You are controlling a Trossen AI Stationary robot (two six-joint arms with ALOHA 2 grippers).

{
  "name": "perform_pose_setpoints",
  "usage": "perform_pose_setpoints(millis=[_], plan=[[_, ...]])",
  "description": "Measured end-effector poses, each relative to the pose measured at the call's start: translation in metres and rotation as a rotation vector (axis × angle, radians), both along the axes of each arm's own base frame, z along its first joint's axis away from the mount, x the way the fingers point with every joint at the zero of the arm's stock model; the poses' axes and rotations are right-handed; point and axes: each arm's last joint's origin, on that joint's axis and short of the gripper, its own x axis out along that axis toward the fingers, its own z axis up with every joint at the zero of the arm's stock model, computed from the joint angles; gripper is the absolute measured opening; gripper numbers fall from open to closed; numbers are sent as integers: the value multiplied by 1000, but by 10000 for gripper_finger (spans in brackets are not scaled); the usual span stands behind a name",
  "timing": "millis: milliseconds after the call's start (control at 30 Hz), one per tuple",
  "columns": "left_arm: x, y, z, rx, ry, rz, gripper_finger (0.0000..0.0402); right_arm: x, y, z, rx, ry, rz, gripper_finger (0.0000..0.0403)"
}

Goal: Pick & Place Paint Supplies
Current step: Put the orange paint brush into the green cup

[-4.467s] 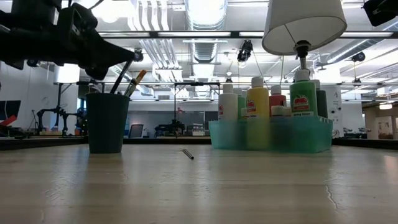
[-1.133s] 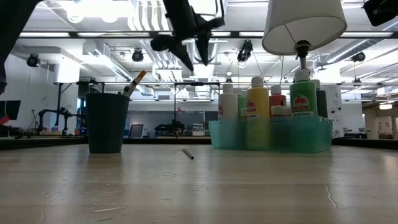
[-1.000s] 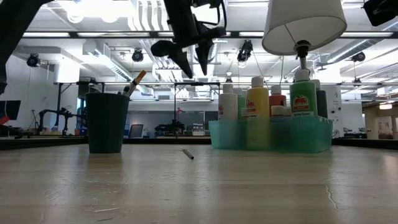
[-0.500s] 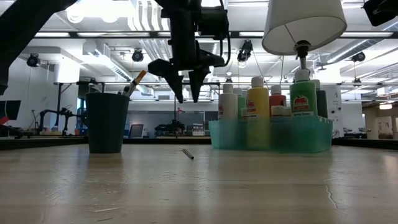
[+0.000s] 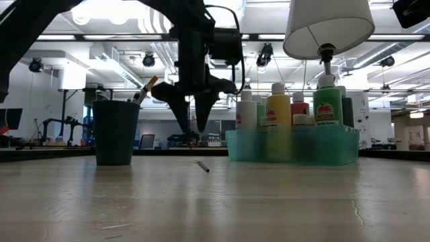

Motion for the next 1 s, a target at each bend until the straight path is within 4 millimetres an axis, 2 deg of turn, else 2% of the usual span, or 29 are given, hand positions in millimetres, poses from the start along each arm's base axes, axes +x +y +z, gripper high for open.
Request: perform_pose_setpoints(millis=[367, 1000], plan=[[-3, -1, -31, -39, -21, 43, 203, 0, 0, 0, 0, 0, 0, 8], [-1, 0, -51, -24, -103, 112, 203, 0, 0, 0, 0, 0, 0, 8]])
